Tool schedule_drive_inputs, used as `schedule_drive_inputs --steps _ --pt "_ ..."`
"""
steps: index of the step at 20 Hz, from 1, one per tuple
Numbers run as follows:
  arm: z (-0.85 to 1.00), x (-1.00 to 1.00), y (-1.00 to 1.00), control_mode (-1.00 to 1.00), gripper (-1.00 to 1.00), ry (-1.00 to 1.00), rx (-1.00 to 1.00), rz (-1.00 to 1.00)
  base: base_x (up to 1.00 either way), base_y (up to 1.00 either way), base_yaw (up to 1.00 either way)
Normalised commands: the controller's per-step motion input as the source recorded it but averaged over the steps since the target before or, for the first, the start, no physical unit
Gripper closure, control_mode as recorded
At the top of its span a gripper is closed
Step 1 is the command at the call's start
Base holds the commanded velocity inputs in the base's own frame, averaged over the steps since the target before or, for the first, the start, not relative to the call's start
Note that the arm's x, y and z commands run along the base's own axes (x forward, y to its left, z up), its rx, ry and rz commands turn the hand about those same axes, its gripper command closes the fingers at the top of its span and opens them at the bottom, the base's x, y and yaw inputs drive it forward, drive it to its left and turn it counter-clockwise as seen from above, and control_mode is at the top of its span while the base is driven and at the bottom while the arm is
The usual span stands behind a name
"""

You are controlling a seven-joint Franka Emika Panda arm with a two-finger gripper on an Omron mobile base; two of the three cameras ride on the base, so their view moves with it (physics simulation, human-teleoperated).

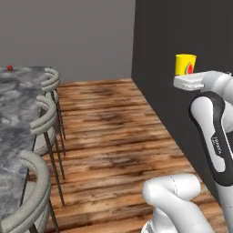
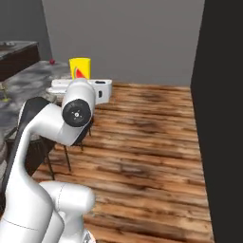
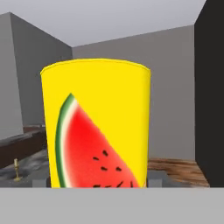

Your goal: Open the cabinet directly in front. Then move the liquor and the cup to the dining counter with the candle on it.

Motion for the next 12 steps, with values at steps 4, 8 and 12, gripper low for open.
schedule_drive_inputs --steps 4,8,12 --pt "0.00 0.00 0.00 1.00 1.00 0.00 0.00 0.00 0.99 -0.01 0.71" --pt "0.00 0.00 0.00 1.00 1.00 0.00 0.00 0.00 0.63 -0.10 0.80" --pt "0.00 0.00 0.00 1.00 1.00 0.00 0.00 0.00 0.14 -0.10 0.67"
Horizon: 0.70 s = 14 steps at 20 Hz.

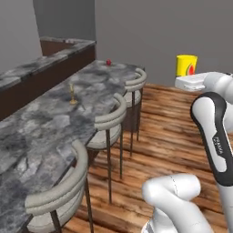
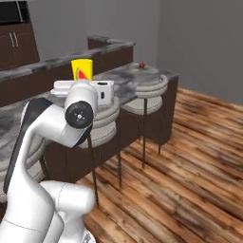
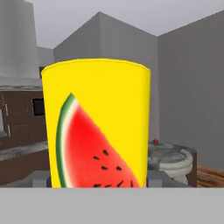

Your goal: Open the cabinet directly in front. Then move the liquor and the cup to the dining counter with the candle on it.

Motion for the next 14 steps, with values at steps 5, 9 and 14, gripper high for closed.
schedule_drive_inputs --steps 5,9,14 --pt "0.00 0.00 0.00 1.00 1.00 0.00 0.00 0.00 0.24 -0.96 0.38" --pt "0.00 0.00 0.00 1.00 1.00 0.00 0.00 0.00 0.53 -1.00 0.40" --pt "0.00 0.00 0.00 1.00 1.00 0.00 0.00 0.00 0.94 -0.91 0.45"
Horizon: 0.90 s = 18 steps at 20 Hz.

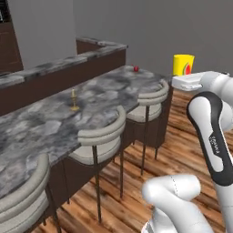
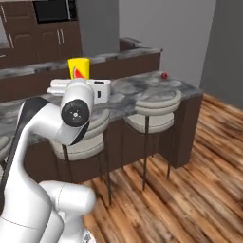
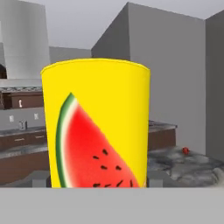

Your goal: Open the cabinet directly in front. Then move the liquor and the cup to the dining counter with the candle on it.

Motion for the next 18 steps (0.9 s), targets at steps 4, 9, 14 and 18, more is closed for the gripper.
schedule_drive_inputs --steps 4,9,14,18 --pt "0.00 0.00 0.00 1.00 1.00 0.00 0.00 0.00 1.00 -0.78 0.48" --pt "0.00 0.00 0.00 1.00 1.00 0.00 0.00 0.00 1.00 -0.84 0.46" --pt "0.00 0.00 0.00 1.00 1.00 0.00 0.00 0.00 1.00 -0.74 0.50" --pt "0.00 0.00 0.00 1.00 1.00 0.00 0.00 0.00 1.00 -0.60 0.53"
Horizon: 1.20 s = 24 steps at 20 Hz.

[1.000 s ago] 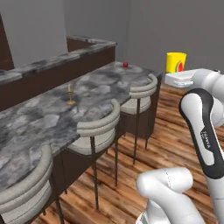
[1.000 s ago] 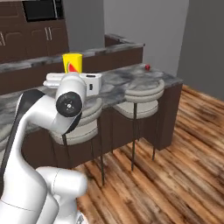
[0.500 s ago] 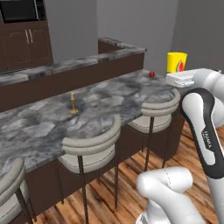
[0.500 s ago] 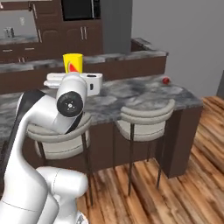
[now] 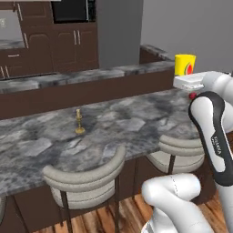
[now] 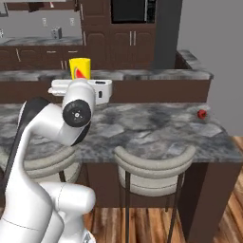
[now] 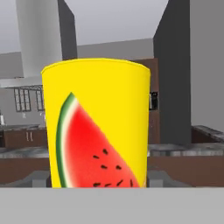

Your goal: Open the cabinet directly in front. Then move the liquor and the cup to the dining counter with the candle on it.

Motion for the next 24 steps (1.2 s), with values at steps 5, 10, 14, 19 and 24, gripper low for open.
schedule_drive_inputs --steps 5,10,14,19,24 --pt "0.00 0.00 0.00 1.00 1.00 0.00 0.00 0.00 0.75 -0.25 0.44" --pt "0.00 0.00 0.00 1.00 1.00 0.00 0.00 0.00 0.10 0.00 0.06" --pt "0.00 0.00 0.00 1.00 1.00 0.00 0.00 0.00 0.07 0.00 0.00" --pt "-0.26 0.46 0.00 -1.00 1.00 0.11 -0.01 0.07 0.19 0.00 0.00" --pt "-0.54 0.57 -0.07 -1.00 1.00 0.22 -0.09 0.20 0.00 0.00 0.00"
